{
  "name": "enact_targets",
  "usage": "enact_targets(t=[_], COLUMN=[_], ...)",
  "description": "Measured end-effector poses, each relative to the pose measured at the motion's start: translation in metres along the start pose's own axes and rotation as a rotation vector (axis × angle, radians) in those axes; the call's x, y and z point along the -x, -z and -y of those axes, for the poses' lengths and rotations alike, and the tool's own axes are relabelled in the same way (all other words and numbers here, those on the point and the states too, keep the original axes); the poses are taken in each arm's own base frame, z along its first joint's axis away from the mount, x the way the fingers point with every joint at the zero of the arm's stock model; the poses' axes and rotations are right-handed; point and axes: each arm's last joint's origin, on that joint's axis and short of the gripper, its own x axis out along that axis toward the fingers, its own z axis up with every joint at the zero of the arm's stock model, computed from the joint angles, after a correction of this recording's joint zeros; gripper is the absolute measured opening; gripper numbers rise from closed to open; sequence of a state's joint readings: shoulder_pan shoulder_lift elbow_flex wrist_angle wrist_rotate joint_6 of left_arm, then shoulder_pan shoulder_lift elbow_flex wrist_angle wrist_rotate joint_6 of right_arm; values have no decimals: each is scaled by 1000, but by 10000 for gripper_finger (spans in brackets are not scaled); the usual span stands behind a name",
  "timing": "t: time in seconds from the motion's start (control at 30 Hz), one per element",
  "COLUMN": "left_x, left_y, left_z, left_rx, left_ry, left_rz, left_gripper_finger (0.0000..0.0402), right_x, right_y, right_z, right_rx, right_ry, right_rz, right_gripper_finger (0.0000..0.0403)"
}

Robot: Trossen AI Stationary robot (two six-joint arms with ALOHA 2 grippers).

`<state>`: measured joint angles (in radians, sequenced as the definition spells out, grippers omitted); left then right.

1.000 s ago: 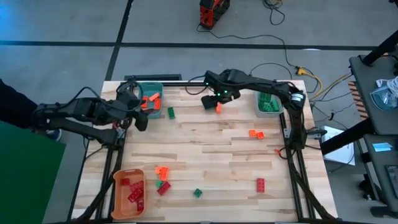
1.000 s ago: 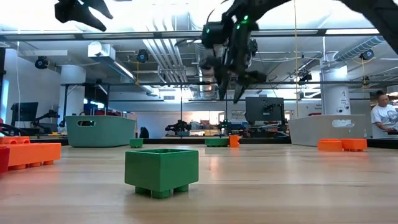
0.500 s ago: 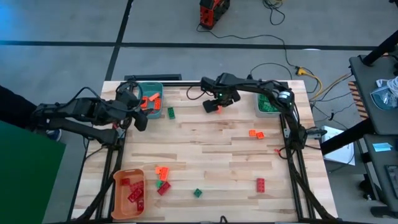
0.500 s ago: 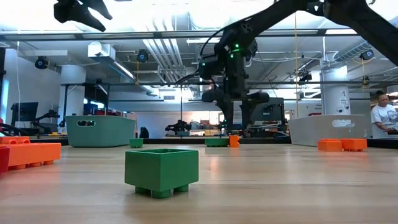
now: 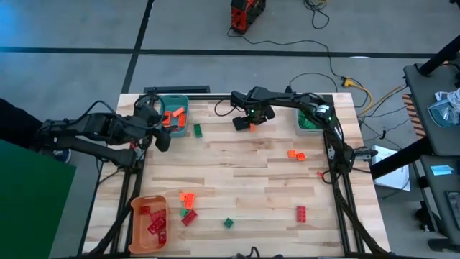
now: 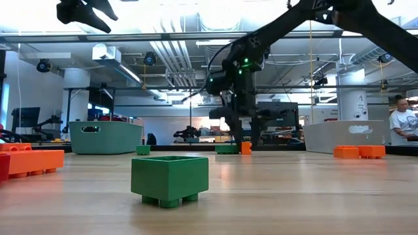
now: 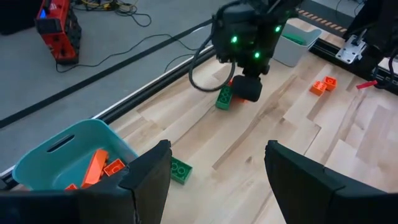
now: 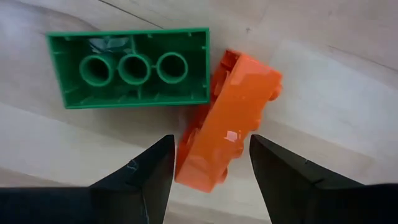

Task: Sort blocks
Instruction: Put the orange game piece into the blue bin

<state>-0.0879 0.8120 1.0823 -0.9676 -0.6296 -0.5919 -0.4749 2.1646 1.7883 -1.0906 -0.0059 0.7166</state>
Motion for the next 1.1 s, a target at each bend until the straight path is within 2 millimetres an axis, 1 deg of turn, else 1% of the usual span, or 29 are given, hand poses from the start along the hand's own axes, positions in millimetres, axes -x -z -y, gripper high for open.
enact_targets(t=[0.13, 0.27, 0.37, 0.57, 0.8, 0.87, 0.9, 1.0, 1.1], left_x=[0, 0, -1, -1, -1, -1, -1, -1, 0], left_y=[0, 0, 0, 0, 0, 0, 0, 1, 1], left_z=[0, 0, 1, 1, 1, 1, 1, 3, 8], left_rx=[1, 3, 2, 2, 3, 8, 10, 7, -22], left_ry=[0, 0, -1, -1, 0, 5, 10, 59, 208], left_rz=[0, -1, -3, -3, -4, -7, -10, -42, -106], left_gripper_finger=[233, 233, 233, 233, 233, 233, 233, 233, 233], right_x=[-5, -6, -6, -7, -6, 0, 7, 39, 73], right_y=[0, 0, 0, 0, 2, 5, 7, 16, 30], right_z=[-1, 0, 0, 0, 1, 4, 5, 8, 11], right_rx=[10, 14, 26, 55, 89, 100, 105, 126, 164], right_ry=[9, 11, 11, 14, 24, 36, 38, 11, -20], right_rz=[-3, -4, -4, -4, -17, -31, -33, 1, 44], right_gripper_finger=[198, 182, 157, 87, 86, 86, 86, 86, 86])
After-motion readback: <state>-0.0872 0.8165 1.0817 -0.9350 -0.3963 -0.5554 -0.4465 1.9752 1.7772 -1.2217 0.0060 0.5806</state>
